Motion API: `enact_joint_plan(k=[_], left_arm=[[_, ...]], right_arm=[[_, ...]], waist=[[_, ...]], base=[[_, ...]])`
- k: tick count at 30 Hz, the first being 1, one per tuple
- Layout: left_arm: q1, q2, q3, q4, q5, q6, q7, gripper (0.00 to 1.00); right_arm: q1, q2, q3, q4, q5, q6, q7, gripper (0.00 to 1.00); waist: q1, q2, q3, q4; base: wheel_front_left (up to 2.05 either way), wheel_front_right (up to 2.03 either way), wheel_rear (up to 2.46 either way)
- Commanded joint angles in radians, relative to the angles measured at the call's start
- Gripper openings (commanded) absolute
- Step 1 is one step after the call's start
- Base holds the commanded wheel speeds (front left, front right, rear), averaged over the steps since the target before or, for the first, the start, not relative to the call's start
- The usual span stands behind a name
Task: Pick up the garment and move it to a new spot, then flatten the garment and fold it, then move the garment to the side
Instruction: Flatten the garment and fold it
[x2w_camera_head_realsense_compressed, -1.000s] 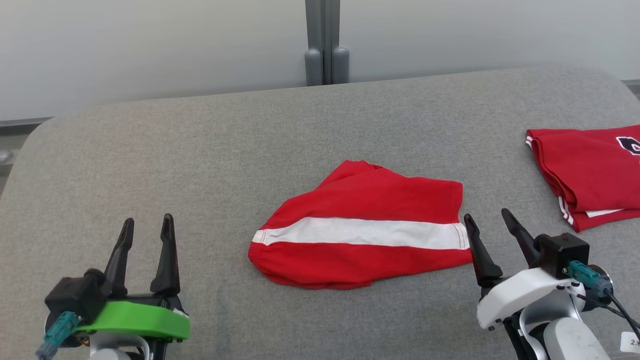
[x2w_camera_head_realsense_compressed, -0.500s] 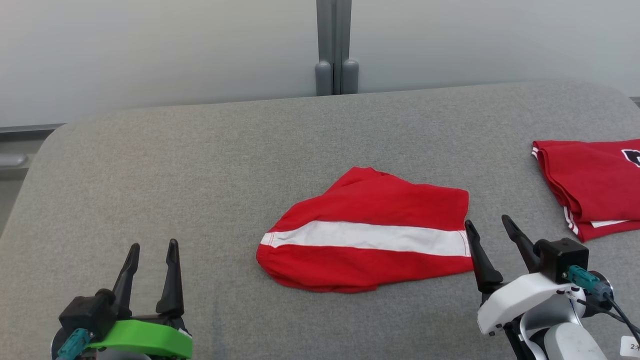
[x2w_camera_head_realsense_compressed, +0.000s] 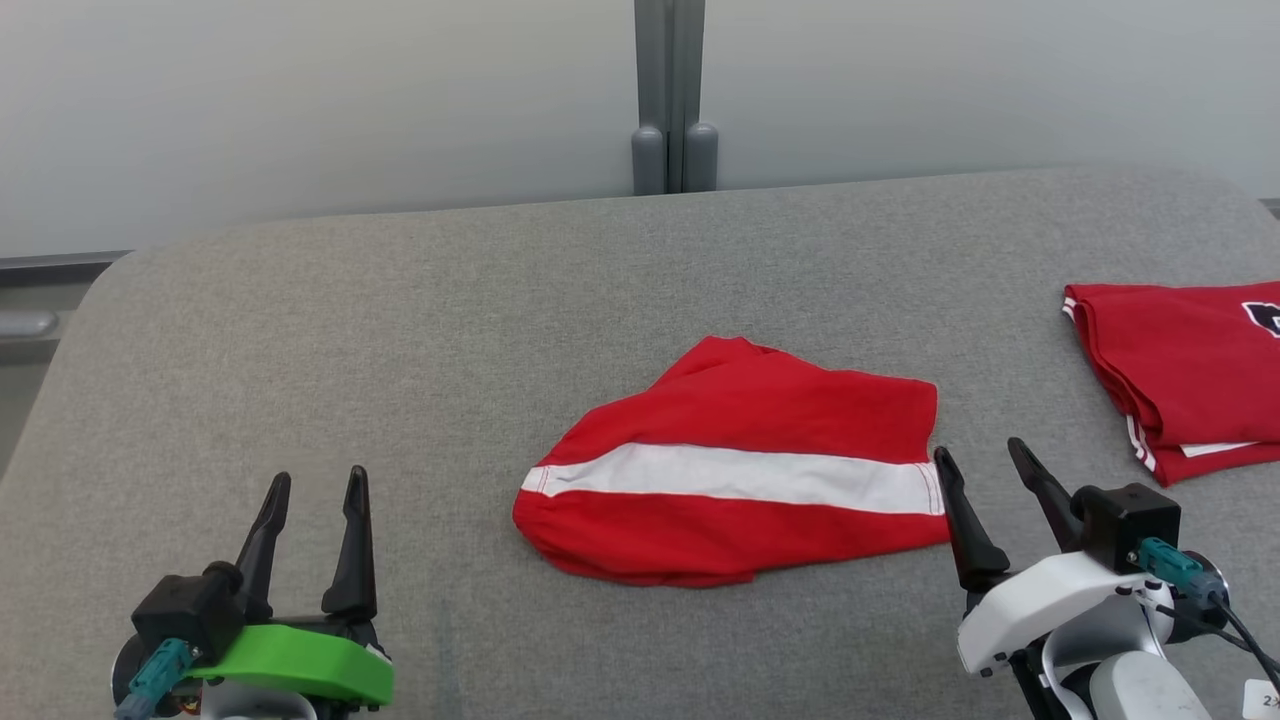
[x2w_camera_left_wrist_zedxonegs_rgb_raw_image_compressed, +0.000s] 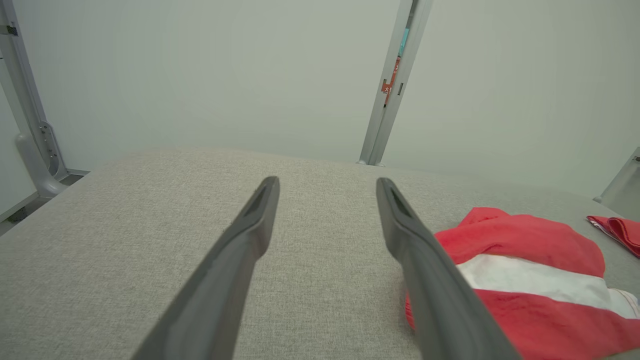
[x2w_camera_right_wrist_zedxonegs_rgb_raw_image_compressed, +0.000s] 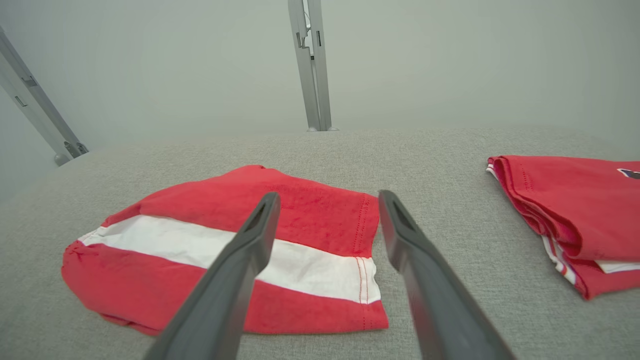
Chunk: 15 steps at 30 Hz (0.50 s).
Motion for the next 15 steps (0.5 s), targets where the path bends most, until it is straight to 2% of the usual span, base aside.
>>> enact_joint_plan(k=[1, 12, 15], left_arm=[[-0.017, 0.006, -0.001, 0.006, -0.009, -0.006, -0.002, 1.00], [-0.025, 0.011, -0.019, 0.033, -0.029, -0.006, 0.001, 1.00], [-0.046, -0.010, -0.048, 0.041, -0.085, -0.007, 0.079, 1.00]], right_arm=[[0.012, 0.003, -0.004, 0.001, 0.005, -0.002, -0.005, 1.00], [0.002, -0.005, 0.004, -0.005, 0.005, -0.002, 0.001, 1.00], [-0.024, -0.032, 0.021, -0.012, 0.008, -0.002, 0.018, 1.00]], waist=[[0.0000, 0.0000, -0.001, -0.003], [0.0000, 0.0000, 0.005, -0.019], [0.0000, 0.0000, 0.016, -0.022]], base=[[0.00, 0.00, 0.00], [0.00, 0.00, 0.00], [0.00, 0.00, 0.00]])
